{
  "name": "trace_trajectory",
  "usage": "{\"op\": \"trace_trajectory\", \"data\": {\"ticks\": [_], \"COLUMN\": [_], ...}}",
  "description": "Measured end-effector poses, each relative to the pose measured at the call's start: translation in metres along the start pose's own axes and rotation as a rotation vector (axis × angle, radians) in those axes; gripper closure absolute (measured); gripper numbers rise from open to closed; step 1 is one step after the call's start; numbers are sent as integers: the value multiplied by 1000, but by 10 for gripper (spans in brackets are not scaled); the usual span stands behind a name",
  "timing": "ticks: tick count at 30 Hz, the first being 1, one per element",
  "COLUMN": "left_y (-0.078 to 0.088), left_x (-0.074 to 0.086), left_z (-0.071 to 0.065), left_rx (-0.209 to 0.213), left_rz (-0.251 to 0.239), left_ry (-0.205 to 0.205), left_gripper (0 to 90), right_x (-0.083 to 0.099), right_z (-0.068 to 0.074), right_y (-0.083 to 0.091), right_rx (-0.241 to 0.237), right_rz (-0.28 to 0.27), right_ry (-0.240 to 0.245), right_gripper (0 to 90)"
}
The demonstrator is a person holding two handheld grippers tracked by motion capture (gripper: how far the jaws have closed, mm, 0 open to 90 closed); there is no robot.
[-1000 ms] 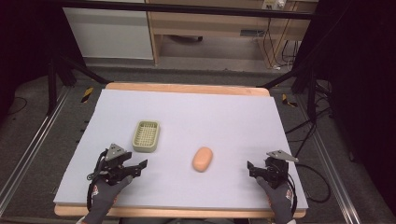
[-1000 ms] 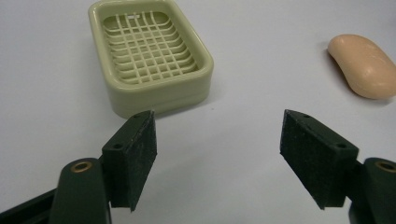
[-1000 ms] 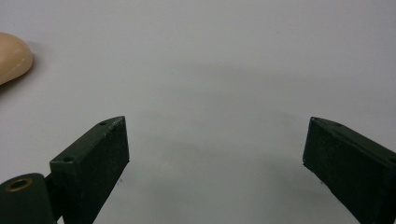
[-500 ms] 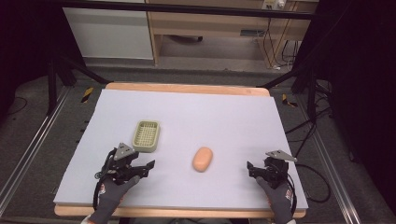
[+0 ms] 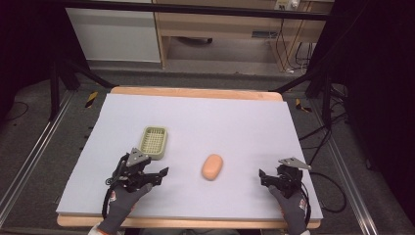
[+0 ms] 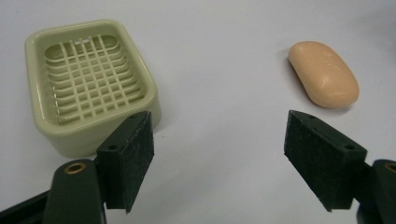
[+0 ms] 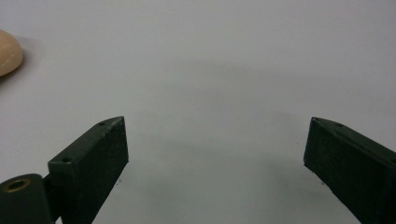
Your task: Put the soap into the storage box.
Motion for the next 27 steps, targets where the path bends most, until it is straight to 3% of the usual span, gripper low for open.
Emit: {"op": "trace_trajectory", "data": {"ticks": [16,27], "left_y": [-16,-27], "left_x": [-24,-29], "left_z": [-23,-35], "left_rx": [37,51], "left_rz": [-8,16], "left_ry": [-26,-51], "left_gripper": [231,226], "right_x": [0,0], "right_z": [0,0], "right_y": [-1,-1], "right_rx": [7,14], "right_rz": [3,5], "right_ry": [8,2], "right_gripper": [66,65]}}
Point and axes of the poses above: each handheld gripper's, and its own axes: y roughly backward along the jaws, x roughly out of its underside, z roughly to its left, the point moved 9 cm from there along -y, roughly forward along the jaws, and after that the axes turned 1 degree about -y, right-handed, at the moved point
